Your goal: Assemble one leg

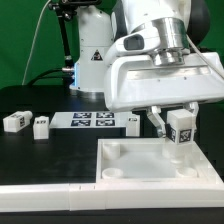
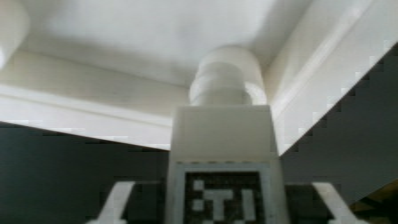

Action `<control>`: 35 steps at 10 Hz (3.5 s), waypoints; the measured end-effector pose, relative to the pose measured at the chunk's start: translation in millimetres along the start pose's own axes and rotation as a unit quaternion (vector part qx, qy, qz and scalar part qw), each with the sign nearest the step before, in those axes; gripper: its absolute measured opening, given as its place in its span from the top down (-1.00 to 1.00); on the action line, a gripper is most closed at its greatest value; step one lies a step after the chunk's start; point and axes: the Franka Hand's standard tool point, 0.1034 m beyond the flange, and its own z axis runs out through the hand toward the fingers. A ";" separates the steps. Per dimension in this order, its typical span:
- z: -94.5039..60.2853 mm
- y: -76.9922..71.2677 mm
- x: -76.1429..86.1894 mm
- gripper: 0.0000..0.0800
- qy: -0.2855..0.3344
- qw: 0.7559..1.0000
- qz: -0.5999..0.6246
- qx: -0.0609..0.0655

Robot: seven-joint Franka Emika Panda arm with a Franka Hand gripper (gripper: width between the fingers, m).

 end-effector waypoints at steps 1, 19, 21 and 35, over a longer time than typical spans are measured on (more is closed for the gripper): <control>1.8 -2.3 5.1 0.28 0.003 1.000 -0.002 0.001; 19.3 -5.9 -4.1 -0.62 0.021 1.000 -0.008 -0.001; 13.2 -6.0 2.8 -0.62 0.023 1.000 -0.010 -0.001; 2.1 -7.8 9.7 -0.62 -0.225 0.973 -0.008 0.057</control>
Offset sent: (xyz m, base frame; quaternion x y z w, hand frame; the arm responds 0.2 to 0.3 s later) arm 0.0079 0.0002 -0.0095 0.0051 0.0098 -0.0031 0.9999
